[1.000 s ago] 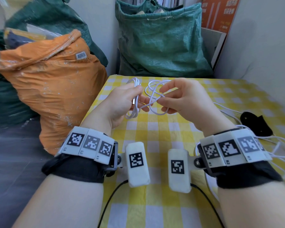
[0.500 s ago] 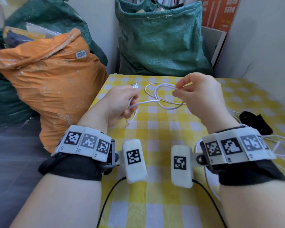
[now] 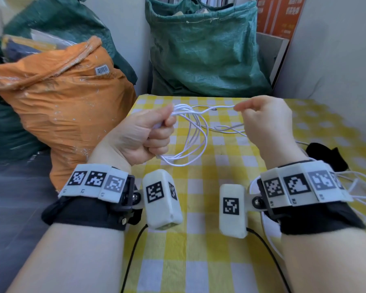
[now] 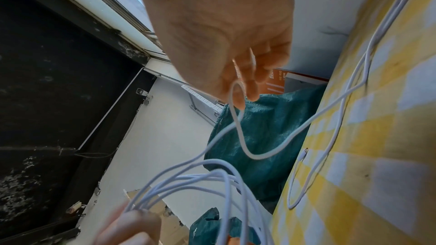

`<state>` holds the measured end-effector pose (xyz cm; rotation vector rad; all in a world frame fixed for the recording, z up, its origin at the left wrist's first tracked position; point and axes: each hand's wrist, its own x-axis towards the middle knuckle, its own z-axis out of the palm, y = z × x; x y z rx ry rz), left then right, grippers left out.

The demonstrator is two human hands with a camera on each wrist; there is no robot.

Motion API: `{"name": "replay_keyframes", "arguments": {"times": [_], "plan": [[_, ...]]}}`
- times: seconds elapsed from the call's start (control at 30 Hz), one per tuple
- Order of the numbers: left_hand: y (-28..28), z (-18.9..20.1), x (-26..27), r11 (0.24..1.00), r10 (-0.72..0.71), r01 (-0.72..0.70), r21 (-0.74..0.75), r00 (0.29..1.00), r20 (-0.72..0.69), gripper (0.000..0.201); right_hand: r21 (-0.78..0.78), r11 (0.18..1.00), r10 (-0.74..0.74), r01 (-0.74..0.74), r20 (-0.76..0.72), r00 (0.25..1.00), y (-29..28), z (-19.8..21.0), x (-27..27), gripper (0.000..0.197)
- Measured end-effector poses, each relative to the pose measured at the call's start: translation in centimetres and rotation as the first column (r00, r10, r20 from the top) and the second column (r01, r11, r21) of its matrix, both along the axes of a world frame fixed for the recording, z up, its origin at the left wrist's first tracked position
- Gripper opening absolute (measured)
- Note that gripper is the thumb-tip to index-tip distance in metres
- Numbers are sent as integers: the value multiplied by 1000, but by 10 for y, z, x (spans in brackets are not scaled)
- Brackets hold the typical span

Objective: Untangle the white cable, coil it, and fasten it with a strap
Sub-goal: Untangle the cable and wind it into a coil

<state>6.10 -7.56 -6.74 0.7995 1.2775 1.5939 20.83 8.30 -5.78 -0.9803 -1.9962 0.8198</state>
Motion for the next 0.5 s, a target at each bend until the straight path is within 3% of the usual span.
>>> {"name": "replay_keyframes", "arguments": {"times": [0.03,0.07,0.17,0.23,0.27,0.33,0.37,0.5], "plan": [[1,2,0,1000,12,-13,17,997,71,35,-37,998,44,-43,21,999,-2,0,-1,26],[2,3,0,999,18,-23,33,991,135,36,-102,990,103,-99,36,994,-4,1,-2,36],[4,6,0,996,-32,7,91,960,279,40,-289,914,305,-285,27,952,-13,3,0,79],[5,4,-3,982,-165,117,149,913,373,40,-289,886,393,-363,52,918,-17,2,1,91],[6,2,-5,957,-279,210,200,856,434,38,-277,885,407,-375,65,911,-17,0,0,94],[8,1,-7,911,-411,315,266,746,523,34,-249,900,389,-358,89,917,-18,-1,-1,90],[9,0,-7,913,-408,316,260,745,528,34,-229,913,367,-338,94,926,-17,0,-2,84],[11,0,4,962,-272,231,149,873,405,39,-229,932,292,-282,9,956,-14,1,-3,60]]}}
